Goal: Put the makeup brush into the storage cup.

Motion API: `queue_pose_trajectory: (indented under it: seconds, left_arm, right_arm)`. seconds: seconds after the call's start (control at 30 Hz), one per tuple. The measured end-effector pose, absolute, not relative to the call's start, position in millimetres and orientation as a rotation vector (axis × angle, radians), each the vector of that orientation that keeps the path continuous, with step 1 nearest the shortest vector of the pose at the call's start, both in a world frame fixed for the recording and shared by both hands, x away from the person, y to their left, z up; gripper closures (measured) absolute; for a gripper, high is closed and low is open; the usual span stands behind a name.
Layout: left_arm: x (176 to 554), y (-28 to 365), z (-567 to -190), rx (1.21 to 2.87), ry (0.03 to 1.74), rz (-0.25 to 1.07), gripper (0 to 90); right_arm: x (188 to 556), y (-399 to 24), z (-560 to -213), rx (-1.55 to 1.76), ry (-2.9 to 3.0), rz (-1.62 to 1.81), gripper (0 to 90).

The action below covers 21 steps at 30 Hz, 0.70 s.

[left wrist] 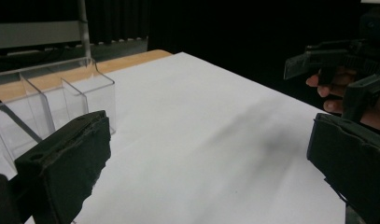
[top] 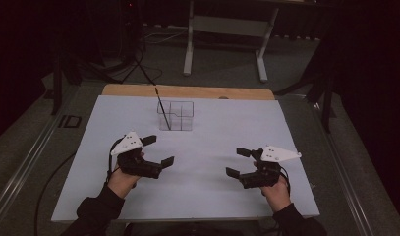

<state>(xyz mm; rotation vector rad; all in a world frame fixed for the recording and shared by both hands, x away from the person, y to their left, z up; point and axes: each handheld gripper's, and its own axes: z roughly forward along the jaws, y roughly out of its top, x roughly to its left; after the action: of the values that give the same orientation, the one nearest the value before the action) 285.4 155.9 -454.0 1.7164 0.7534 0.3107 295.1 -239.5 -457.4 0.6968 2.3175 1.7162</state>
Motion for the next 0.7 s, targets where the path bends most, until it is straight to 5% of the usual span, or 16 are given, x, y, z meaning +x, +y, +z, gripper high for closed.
queue_pose_trajectory:
  seconds: [0.7]
  left_arm:
    - [267.4, 156.0, -494.6, 1.769, 0.762, 0.335, 0.0]
  right_arm:
    - [295.9, -239.2, -458.2, 0.698, 2.321, 1.706, 14.9]
